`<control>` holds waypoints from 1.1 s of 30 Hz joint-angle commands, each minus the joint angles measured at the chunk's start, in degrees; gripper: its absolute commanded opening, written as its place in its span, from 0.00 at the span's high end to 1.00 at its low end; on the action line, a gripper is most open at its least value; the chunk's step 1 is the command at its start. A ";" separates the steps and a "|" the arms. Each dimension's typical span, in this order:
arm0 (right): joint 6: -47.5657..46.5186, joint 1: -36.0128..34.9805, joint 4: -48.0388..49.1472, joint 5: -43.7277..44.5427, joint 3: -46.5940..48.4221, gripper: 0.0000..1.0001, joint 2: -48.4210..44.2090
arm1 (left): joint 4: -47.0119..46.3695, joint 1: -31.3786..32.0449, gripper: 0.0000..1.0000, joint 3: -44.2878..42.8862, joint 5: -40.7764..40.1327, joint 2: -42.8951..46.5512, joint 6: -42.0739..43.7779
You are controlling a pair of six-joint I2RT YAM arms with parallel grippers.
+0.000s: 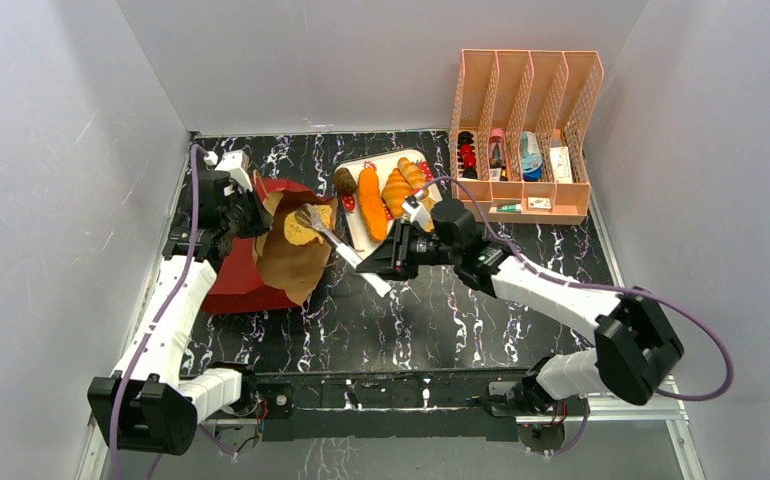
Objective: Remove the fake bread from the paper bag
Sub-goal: Take out the fake bread from the paper bag, then place the fake bread in the container.
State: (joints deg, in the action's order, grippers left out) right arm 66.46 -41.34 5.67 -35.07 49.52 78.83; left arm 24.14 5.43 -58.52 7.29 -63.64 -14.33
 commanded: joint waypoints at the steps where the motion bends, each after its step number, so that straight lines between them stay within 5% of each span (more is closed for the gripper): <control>1: -2.22 1.72 -3.89 2.07 -1.00 1.00 -7.38 | 0.76 0.02 1.00 -0.31 -3.57 2.65 -2.45; 10: -4.22 7.94 -10.58 2.63 -1.07 1.00 -14.39 | 1.90 0.02 1.00 0.12 -5.91 3.68 -3.69; 22: -6.98 17.22 -6.75 2.40 -0.81 1.00 -8.82 | 3.28 0.02 1.00 -0.07 -3.51 5.62 -2.30; 33: -6.44 21.99 3.80 0.29 -0.58 1.00 2.18 | -0.24 0.02 1.00 3.61 16.87 10.20 2.92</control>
State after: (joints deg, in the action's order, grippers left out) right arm 60.03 -20.10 -1.28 -32.67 47.81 78.89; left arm 24.03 5.41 -54.17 14.70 -53.78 -14.79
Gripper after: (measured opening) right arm 0.210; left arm 0.007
